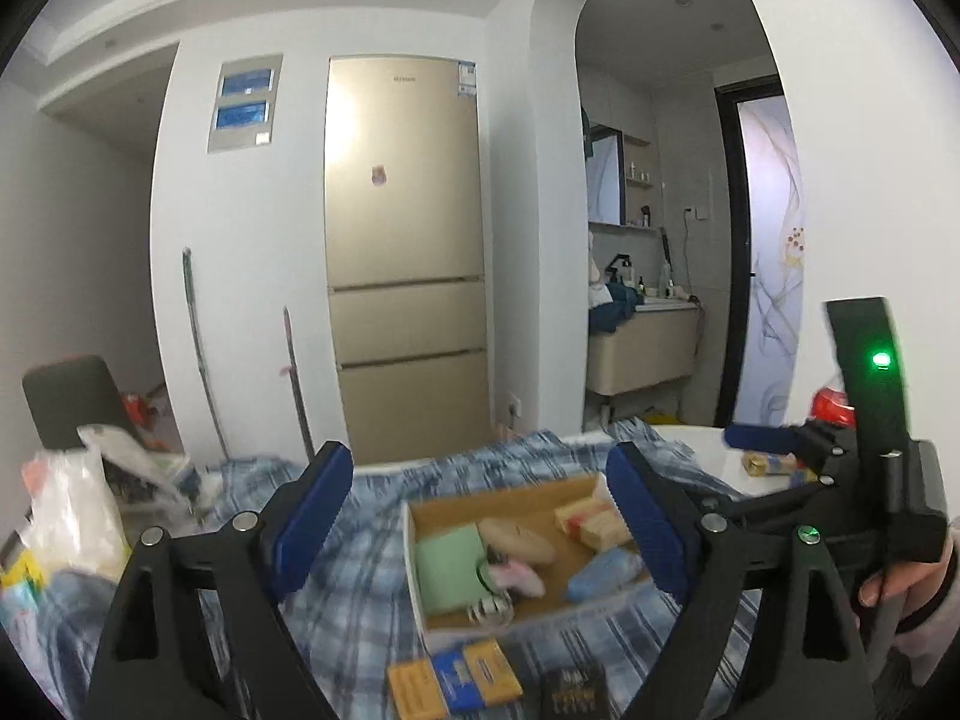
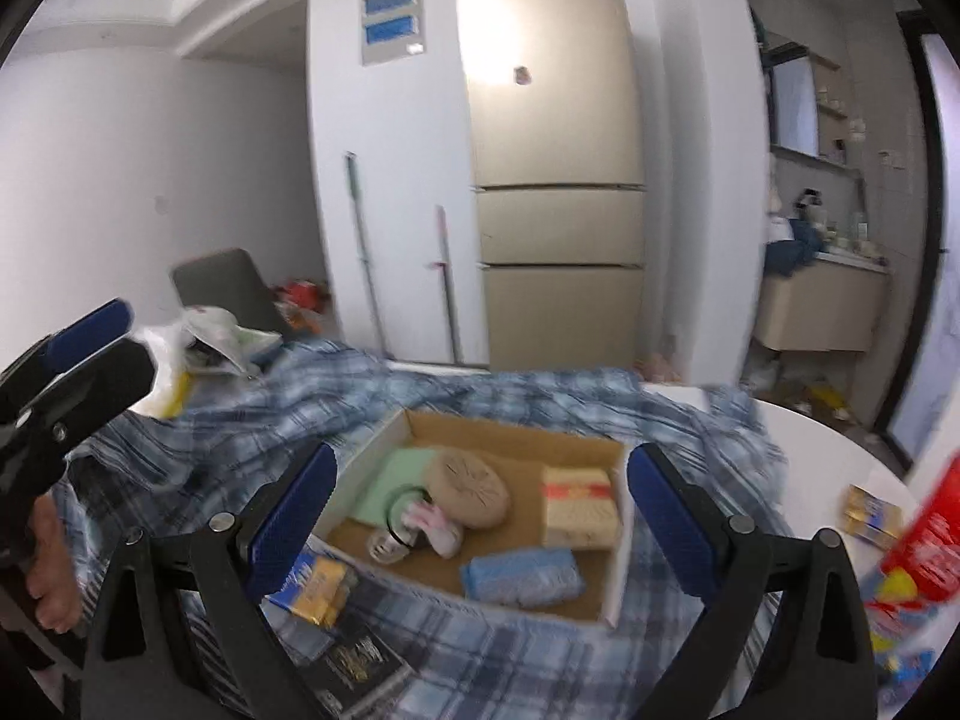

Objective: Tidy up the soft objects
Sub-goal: 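Move the right tool back toward the black Face tissue pack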

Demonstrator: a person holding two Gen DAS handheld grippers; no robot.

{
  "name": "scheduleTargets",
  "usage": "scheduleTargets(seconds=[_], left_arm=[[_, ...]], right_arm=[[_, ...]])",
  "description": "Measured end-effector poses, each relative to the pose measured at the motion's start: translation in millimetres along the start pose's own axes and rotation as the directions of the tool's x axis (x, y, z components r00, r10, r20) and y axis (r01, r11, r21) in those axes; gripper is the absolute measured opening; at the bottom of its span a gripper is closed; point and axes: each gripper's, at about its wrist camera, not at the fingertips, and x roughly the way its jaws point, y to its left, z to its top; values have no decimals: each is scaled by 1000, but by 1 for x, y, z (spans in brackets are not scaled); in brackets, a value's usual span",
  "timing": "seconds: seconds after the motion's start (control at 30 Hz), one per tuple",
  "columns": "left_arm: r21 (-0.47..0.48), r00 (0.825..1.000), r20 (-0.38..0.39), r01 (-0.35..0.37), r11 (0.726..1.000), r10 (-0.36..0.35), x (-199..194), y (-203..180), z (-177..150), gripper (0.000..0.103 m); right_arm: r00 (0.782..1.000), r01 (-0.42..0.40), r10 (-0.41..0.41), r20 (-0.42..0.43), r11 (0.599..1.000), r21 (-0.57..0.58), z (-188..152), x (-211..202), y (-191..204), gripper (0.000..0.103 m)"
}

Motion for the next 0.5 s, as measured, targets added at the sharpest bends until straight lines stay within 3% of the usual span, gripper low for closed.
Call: scheduleTargets(seconds=[0.07, 0.43, 0.5], left_arm=[[-9, 1000, -10, -2, 1000, 2, -6, 2, -10, 88], [-11, 1000, -17, -11, 1000, 11, -22, 26, -46, 89], [-14, 1000, -20, -3, 1000, 3, -20, 27, -50, 96]], right_arm=[[992, 117, -117, -42, 993, -13, -6, -2, 6, 97], [987, 108, -111, -118, 994, -30, -37, -6, 30, 97], [984, 110, -113, -140, 994, -30, -41, -5, 33, 97]])
